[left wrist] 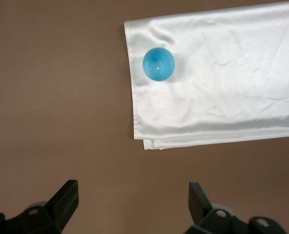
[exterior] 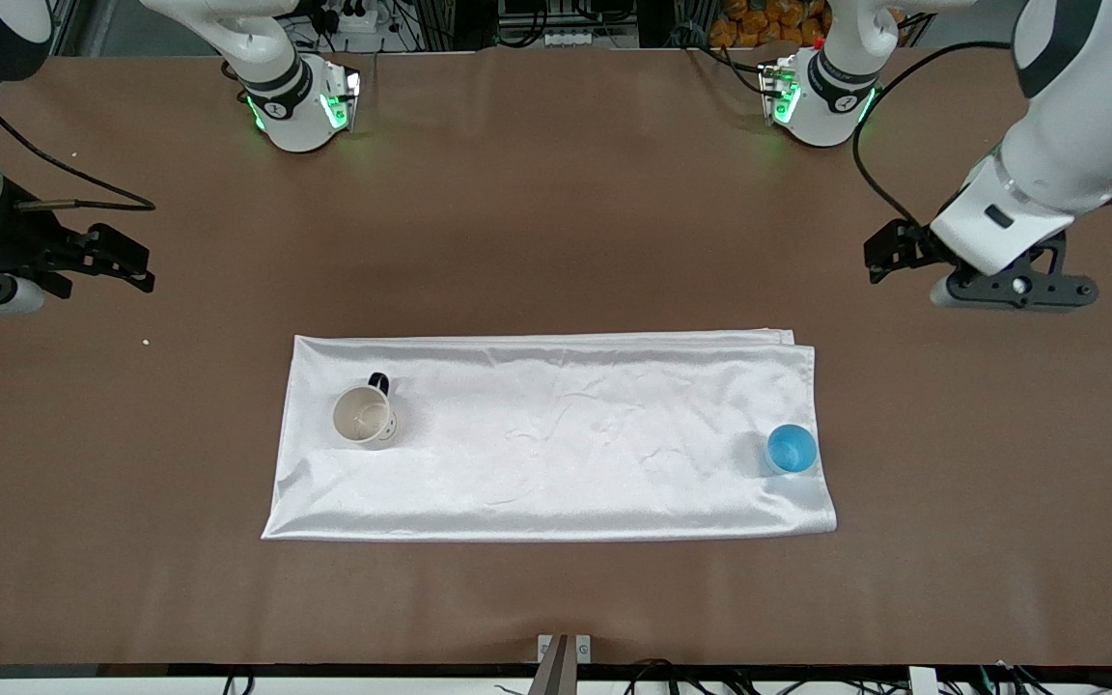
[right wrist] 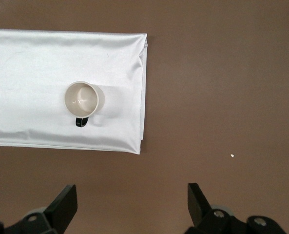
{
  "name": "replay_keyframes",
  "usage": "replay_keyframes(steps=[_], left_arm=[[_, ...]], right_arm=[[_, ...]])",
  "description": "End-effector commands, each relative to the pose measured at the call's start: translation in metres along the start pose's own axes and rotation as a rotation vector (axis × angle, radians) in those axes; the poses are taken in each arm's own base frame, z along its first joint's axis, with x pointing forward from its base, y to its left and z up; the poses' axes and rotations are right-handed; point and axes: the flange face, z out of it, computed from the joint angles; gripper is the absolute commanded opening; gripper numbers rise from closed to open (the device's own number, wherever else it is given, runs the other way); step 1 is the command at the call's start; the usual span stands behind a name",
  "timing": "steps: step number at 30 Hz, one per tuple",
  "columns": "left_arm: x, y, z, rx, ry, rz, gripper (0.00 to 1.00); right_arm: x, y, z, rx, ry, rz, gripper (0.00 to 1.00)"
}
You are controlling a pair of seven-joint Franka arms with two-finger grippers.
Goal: Place blue cup into white mug on table
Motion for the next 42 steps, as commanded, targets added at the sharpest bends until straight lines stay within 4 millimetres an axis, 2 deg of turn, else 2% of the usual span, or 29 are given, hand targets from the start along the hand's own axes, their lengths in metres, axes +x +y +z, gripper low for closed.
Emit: replay_keyframes(steps=[1,8,11,15,18,24,28,33,39,42], left_arm=[[0.017,0.004,0.020,0.042,0.021,0.018,1.00],[0.043,0.011,0.059,0.053,0.041,0.033,1.00],[0.055,0.015,0.084,0.049,0.039,0.029,1.00],[0.070,0.020,0.118,0.065,0.047,0.046,1.00],[0.078,0.032,0.138,0.098,0.066,0.081,1.00],[0.090,0.038,0.171,0.093,0.080,0.098,1.00],[0.097,0.043,0.194,0.078,0.087,0.100,1.00],[0.104,0.049,0.219,0.066,0.108,0.090,1.00],[0.111,0.056,0.245,0.051,0.135,0.091,1.00],[0.114,0.060,0.257,0.046,0.153,0.099,1.00]], right_arm=[[0.001,0.001,-0.002,-0.012,-0.002,-0.012,1.00],[0.010,-0.004,0.017,-0.003,-0.030,-0.007,1.00],[0.013,-0.010,0.029,0.003,-0.044,-0.016,1.00],[0.016,-0.017,0.052,0.007,-0.046,-0.025,1.00],[0.015,-0.022,0.067,0.007,-0.046,-0.030,1.00],[0.012,-0.029,0.090,0.053,-0.068,-0.019,1.00],[0.008,-0.034,0.115,0.091,-0.064,-0.007,1.00],[0.003,-0.056,0.149,0.088,-0.030,0.000,1.00],[-0.008,-0.101,0.194,0.076,0.024,0.024,1.00],[-0.012,-0.112,0.211,0.074,0.048,0.022,1.00]])
